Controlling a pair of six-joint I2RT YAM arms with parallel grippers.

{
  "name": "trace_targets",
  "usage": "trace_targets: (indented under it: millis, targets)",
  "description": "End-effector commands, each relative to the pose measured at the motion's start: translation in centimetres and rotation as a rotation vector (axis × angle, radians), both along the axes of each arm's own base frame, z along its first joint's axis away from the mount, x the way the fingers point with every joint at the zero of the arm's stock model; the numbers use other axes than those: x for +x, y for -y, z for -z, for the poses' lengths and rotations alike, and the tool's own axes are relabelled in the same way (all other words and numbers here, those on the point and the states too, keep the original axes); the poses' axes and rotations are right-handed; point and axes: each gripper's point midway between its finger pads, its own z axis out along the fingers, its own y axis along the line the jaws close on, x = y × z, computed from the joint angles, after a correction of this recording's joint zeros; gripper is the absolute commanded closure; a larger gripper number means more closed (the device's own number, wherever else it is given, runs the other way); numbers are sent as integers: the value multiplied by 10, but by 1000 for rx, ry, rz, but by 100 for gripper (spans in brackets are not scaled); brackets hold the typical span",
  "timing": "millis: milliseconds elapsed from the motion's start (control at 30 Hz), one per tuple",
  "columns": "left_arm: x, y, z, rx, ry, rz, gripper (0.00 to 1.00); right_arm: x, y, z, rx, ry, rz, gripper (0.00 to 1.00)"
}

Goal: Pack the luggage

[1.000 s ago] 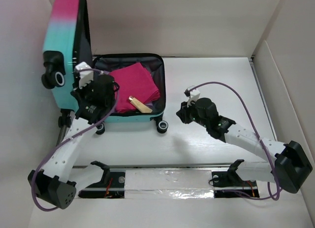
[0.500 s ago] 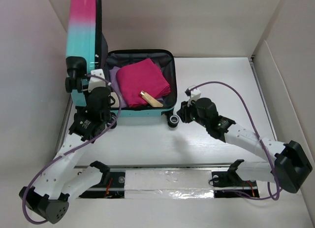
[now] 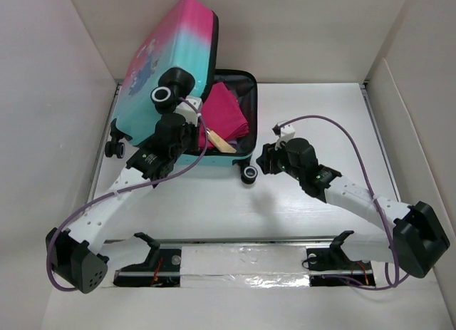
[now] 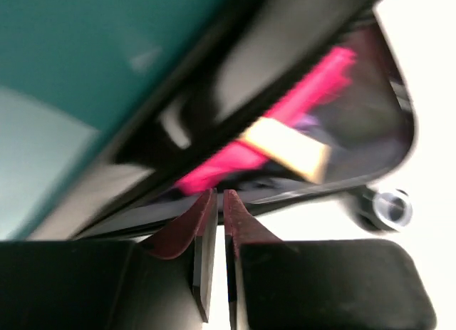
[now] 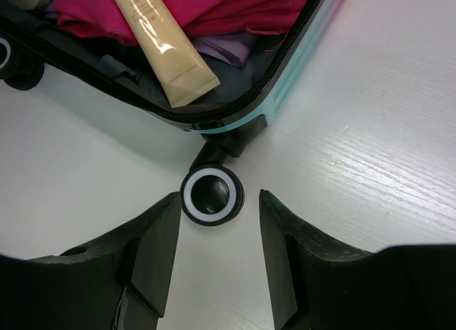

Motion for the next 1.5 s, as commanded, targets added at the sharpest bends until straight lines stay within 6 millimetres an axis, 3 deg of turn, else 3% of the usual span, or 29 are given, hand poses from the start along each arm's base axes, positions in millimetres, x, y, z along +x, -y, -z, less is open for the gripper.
trace_targets:
  millis: [0,67,133,333,367,467,567,600,633,700,733,800,833,900,933,1000,1033,1167,1200,1233,1267,1300,1333,1367,1400,1433,1467]
  targets:
    - [-12,45,-21,-143,-27,232,74,7,-1,-22,54,57,13,46]
    - [-32,60,-15,-158,-87,361,61,8,3,-25,66,64,24,49]
    - [-51,62,-8,-153,-132,433,53,10,12,-30,80,81,51,57]
    - [-144,97,-21,-310,-297,899,44,16,33,-33,113,99,128,83]
    - [-169,108,-28,-385,-343,1061,43,15,32,-33,117,98,127,84]
    - [-201,117,-47,-514,-378,1298,42,16,33,-31,119,93,126,86]
    - [-209,124,-82,-605,-283,1453,39,16,32,-31,118,91,122,86]
    - [-214,124,-96,-673,-353,1441,39,17,33,-31,118,92,123,86]
    - [-207,129,-117,-662,-186,1497,37,16,33,-30,115,91,124,86]
    - [-196,136,-136,-721,-146,1475,35,16,33,-31,115,93,123,85]
    - [-201,138,-160,-740,-111,1523,34,16,34,-30,113,93,126,85]
    - [-195,152,-164,-767,-154,1563,33,19,38,-31,110,97,140,85]
    - [-210,160,-180,-756,-80,1657,30,18,38,-31,108,96,142,85]
    - [-211,175,-183,-797,-161,1695,29,18,39,-31,108,97,145,84]
    - [-214,173,-202,-783,-32,1749,29,18,40,-32,108,101,145,85]
    - [-205,184,-209,-839,-105,1748,33,20,43,-32,107,101,155,85]
    - [-197,182,-228,-841,-58,1740,42,20,43,-31,104,101,157,86]
    - [-102,170,-232,-1000,-120,1384,58,20,44,-30,99,99,161,90]
    - [-59,143,-241,-1018,25,1205,59,19,45,-30,96,97,164,91]
    - [-19,125,-234,-1074,-22,947,60,19,47,-33,95,104,172,95]
    - [7,110,-210,-1016,-60,829,60,19,48,-31,92,101,175,96]
    - [52,63,-216,-987,91,536,61,19,48,-33,97,108,175,97]
    - [77,34,-203,-843,182,369,63,19,49,-33,99,109,178,99]
    - [104,-13,-183,-775,189,47,65,19,49,-33,102,111,179,99]
    - [103,-40,-183,-736,221,-76,66,21,51,-33,100,110,188,100]
    - [107,-81,-176,-716,239,-213,68,21,51,-32,100,109,186,100]
    - [106,-102,-160,-709,235,-280,68,21,50,-32,101,108,182,100]
